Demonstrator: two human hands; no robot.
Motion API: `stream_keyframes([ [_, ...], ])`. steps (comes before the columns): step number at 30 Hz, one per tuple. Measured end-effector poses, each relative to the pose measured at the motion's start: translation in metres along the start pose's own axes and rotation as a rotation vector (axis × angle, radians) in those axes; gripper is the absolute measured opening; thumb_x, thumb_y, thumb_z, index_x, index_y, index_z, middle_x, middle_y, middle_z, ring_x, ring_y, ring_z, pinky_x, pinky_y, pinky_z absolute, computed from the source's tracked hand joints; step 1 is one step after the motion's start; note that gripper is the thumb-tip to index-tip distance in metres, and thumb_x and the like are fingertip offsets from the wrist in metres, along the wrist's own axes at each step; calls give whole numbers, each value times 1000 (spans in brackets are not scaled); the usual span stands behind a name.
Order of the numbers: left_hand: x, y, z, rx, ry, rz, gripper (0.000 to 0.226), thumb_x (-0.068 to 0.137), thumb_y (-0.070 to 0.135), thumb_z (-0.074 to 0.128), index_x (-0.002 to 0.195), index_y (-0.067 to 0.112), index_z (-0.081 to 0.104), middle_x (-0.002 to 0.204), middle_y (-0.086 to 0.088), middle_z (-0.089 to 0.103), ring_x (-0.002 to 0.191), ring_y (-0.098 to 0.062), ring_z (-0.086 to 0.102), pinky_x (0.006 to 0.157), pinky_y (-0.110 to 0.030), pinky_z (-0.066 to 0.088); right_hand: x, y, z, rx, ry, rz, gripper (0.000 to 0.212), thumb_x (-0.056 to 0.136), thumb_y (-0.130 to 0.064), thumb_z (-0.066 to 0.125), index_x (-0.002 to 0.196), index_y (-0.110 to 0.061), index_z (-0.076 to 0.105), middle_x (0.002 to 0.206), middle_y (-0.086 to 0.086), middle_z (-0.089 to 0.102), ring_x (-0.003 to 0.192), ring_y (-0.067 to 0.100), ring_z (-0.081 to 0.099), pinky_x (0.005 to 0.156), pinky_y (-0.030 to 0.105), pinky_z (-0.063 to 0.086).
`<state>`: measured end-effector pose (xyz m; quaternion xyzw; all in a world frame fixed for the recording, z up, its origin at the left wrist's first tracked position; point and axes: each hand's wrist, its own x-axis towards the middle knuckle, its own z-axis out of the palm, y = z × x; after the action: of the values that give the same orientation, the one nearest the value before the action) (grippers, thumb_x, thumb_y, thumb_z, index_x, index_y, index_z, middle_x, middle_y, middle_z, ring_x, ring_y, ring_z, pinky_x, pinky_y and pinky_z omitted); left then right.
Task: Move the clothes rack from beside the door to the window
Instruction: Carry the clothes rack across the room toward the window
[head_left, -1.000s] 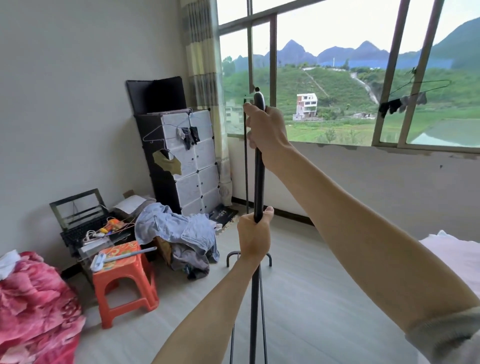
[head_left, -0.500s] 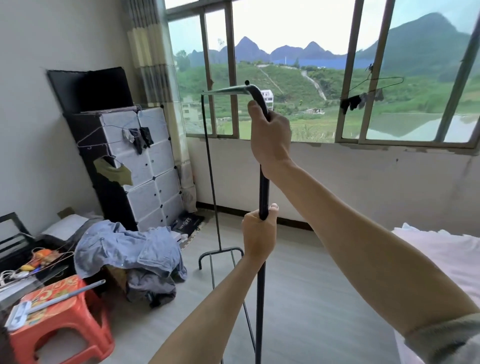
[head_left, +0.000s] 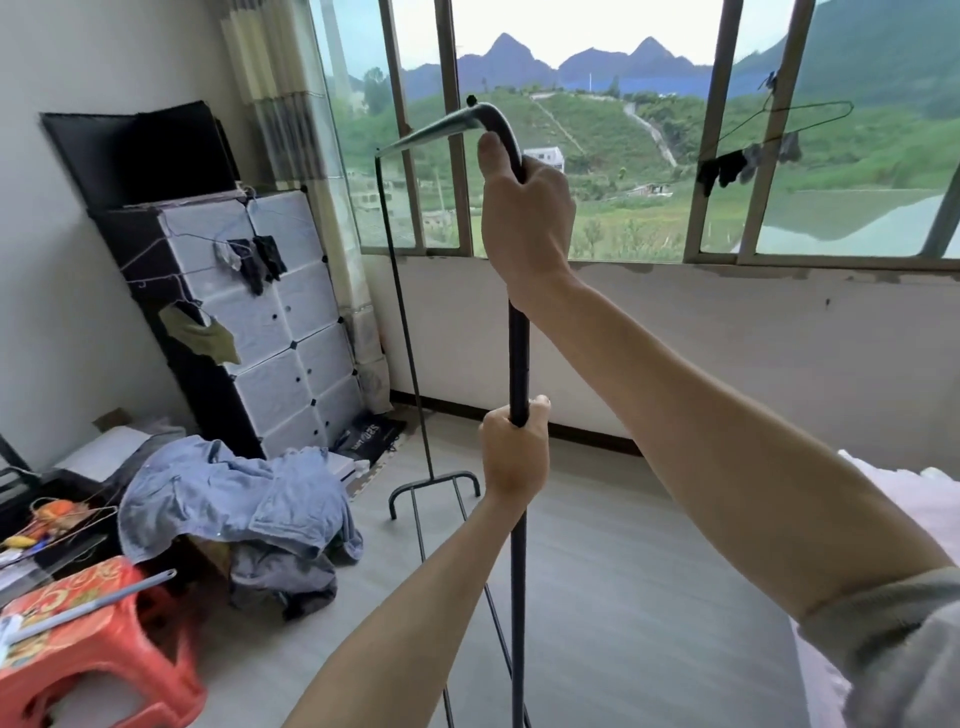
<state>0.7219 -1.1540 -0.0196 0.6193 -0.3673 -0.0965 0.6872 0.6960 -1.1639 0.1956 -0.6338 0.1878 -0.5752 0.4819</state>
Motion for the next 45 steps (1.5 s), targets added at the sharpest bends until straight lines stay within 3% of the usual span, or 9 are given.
stream_keyframes([
  [6,56,-26,65,20,62,25,50,85,28,54,45,22,26,39,10,25,42,-20,26,43,-28,24,76,51,-25,-23,-57,10,47,99,-40,55,55,-24,48,31,-15,42,27,-2,38,37,17,31],
  [12,111,-52,116,95,84,63,52,86,27,53,40,23,30,35,11,27,37,-8,26,41,-21,26,140,93,-46,8,-73,28,45,99,-39,56,58,-23,46,28,-20,42,25,-3,38,29,10,26],
  [22,221,-96,182,85,53,96,53,88,26,53,39,22,34,35,11,31,36,-14,32,44,-28,31,248,162,-50,-29,-91,12,43,101,-37,55,61,-21,50,36,-13,41,24,-2,34,30,13,26],
  [26,261,-114,211,55,20,91,54,90,27,53,38,26,37,34,12,33,36,-16,32,44,-29,31,291,191,-60,-26,-78,5,45,100,-36,55,58,-23,45,27,-17,39,23,-2,34,29,10,25],
  [38,367,-158,324,166,170,141,51,89,33,51,44,20,30,35,10,33,36,-9,30,41,-31,30,433,280,-106,145,-339,50,47,101,-36,55,60,-19,40,33,-15,31,28,5,26,35,19,24],
  [45,431,-177,412,209,254,109,53,89,28,53,42,23,28,34,10,32,35,-10,30,39,-20,24,522,333,-152,158,-400,40,44,100,-37,55,63,-17,42,35,-13,30,30,7,26,38,22,24],
])
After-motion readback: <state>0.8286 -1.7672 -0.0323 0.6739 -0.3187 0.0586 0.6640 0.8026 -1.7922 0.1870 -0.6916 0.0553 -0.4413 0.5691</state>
